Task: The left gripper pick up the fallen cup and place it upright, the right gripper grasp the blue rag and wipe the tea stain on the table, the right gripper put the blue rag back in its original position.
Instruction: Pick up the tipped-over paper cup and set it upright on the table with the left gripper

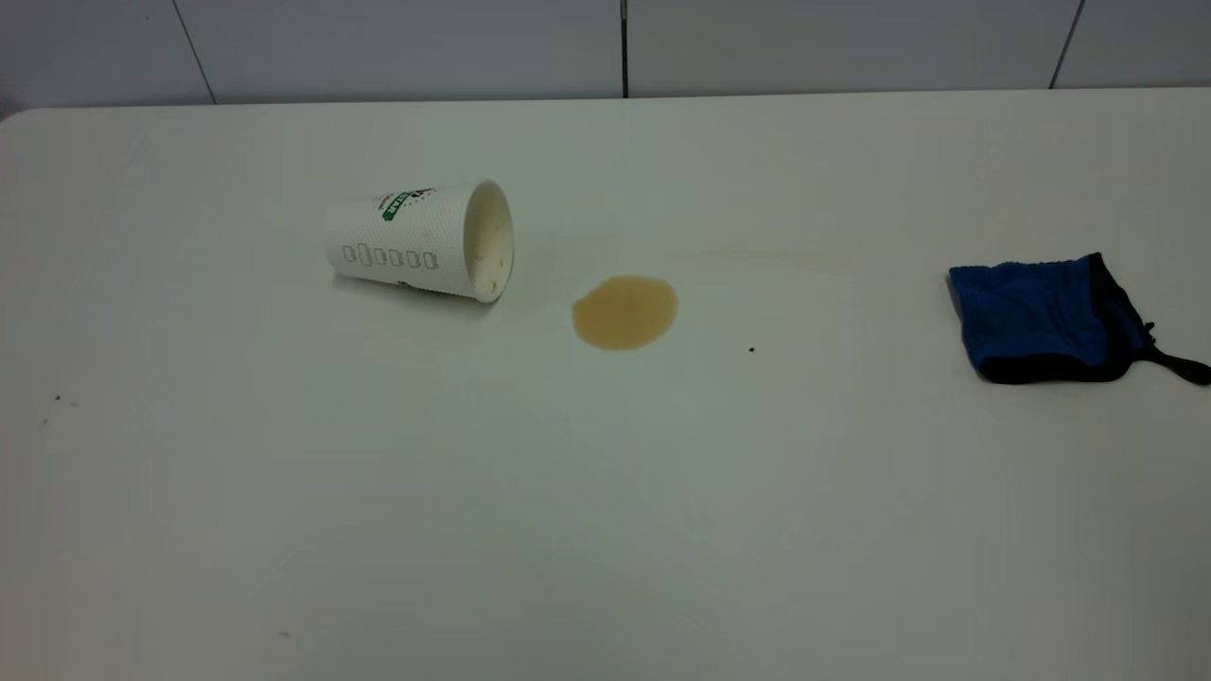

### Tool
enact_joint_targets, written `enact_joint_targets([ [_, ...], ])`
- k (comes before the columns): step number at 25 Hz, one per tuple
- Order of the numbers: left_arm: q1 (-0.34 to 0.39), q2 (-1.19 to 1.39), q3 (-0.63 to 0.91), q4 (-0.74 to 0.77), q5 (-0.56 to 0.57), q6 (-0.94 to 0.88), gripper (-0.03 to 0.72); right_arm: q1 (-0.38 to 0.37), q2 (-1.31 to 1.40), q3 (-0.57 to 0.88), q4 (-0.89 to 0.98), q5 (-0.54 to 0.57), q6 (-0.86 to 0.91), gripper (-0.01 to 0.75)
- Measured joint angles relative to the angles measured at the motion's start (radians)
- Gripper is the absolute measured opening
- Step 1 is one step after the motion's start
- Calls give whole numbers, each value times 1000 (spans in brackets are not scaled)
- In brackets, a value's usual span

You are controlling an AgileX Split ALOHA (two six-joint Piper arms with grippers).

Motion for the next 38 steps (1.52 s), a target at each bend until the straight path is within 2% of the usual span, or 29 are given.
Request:
enact_joint_targets([
  [5,0,11,-12,25,1,24,452,0,0,0,0,0,0,243],
  [9,0,138,-73,107,-16,17,452,0,0,0,0,0,0,243],
  [17,-2,592,-213,162,-197,-43,452,0,0,0,0,0,0,243],
  [21,-38,790,-277,170,-303,-56,452,0,0,0,0,0,0,243],
  [24,-75,941,-331,214,-342,-81,452,0,0,0,0,0,0,243],
  [28,-168,1175,-430,332,-352,-185,452,0,0,0,0,0,0,243],
  [34,-403,1530,-613,676,-316,-463,452,0,0,0,0,0,0,243],
  [38,-536,1760,-746,838,-275,-624,454,0,0,0,0,0,0,243],
])
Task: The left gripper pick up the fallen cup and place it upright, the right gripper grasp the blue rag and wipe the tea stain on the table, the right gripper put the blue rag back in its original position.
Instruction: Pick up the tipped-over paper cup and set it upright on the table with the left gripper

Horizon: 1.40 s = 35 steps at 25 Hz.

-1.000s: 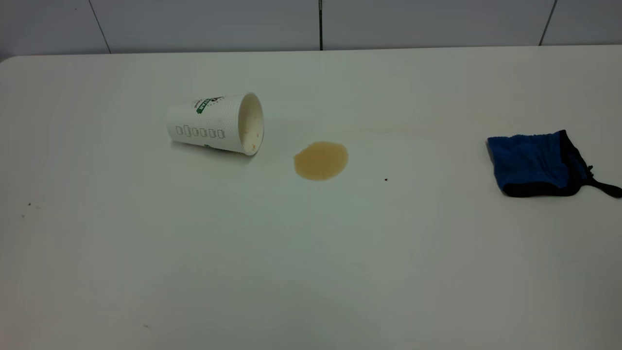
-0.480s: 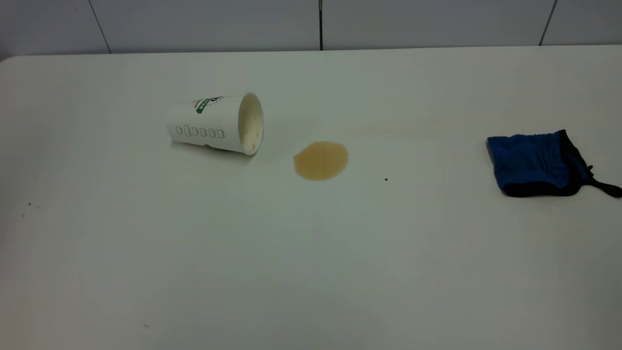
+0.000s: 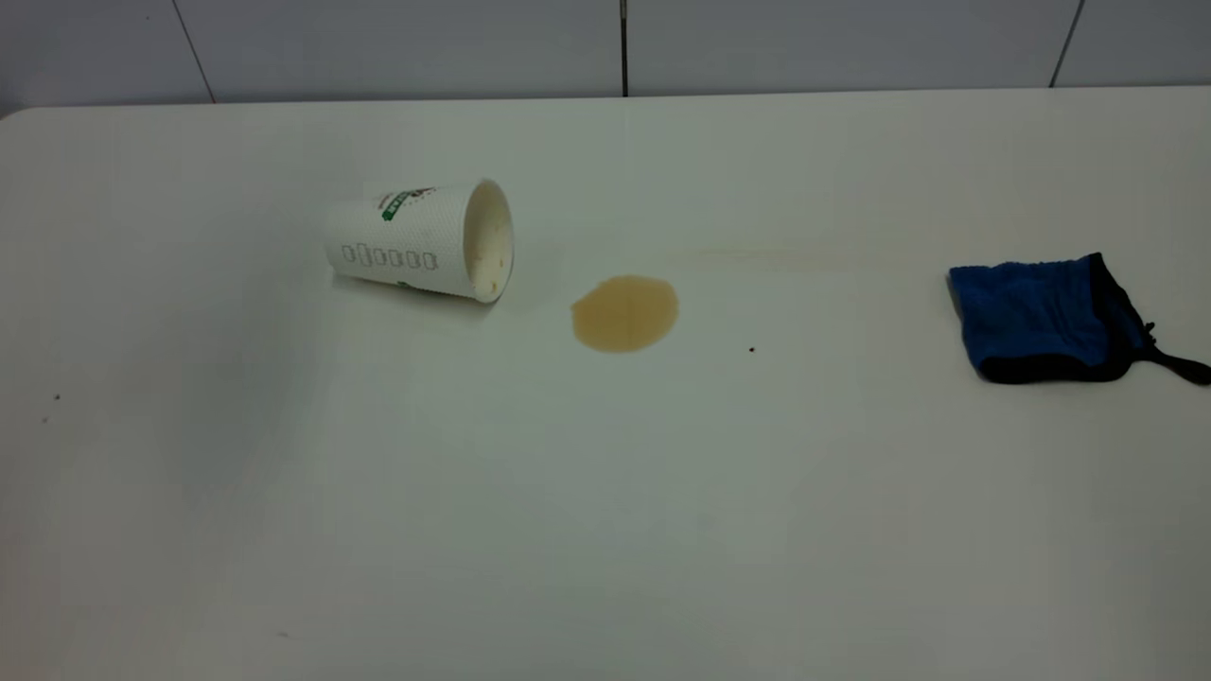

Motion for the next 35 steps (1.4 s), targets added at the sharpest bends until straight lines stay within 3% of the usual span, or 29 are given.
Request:
enact_joint_targets([
  [6,-124,289,-150,87,0,-76,551,0,0,0,0,0,0,243],
  [10,-174,442,-242,105,1,-122,666,0,0,0,0,0,0,243],
  [13,-198,533,-328,108,-1,-136,699,0,0,0,0,0,0,243],
  [24,-208,765,-571,85,-3,-141,678,0,0,0,0,0,0,243],
  [30,-207,882,-688,84,67,-145,655,0,0,0,0,0,0,243],
  [35,-189,914,-718,74,107,-148,559,0,0,0,0,0,0,243],
])
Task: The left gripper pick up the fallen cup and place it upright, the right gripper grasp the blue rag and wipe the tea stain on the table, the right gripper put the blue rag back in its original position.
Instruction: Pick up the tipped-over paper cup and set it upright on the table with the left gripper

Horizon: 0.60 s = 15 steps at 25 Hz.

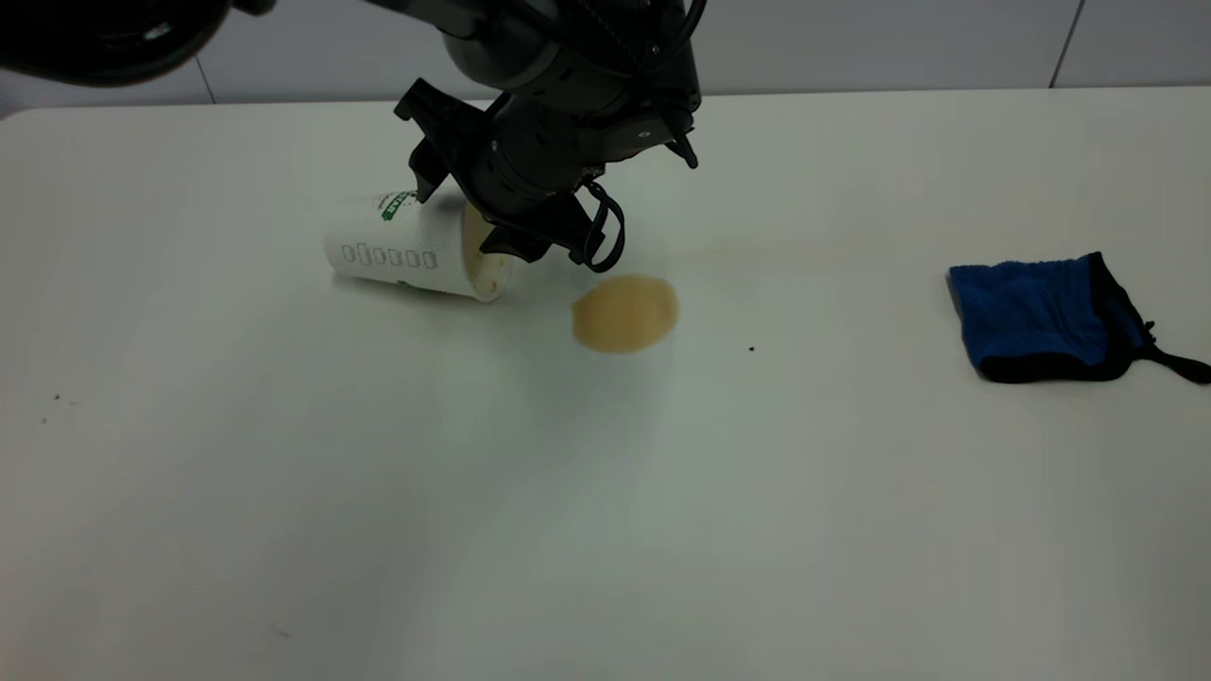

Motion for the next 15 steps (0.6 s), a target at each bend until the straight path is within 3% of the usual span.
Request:
enact_joint_targets([
  [2,15,0,-3,-15,6,0,473,0,0,0,0,0,0,243],
  [5,39,0,-8,-51,20,0,261,0,0,0,0,0,0,243],
  [8,46,-4,-55,-55,102,4,82,0,0,0,0,0,0,243],
  [10,49,-20,-103,-72,158,37,31,0,0,0,0,0,0,243],
  [15,95,-133,-228,-237,204,190,10,0,0,0,0,1,0,243],
])
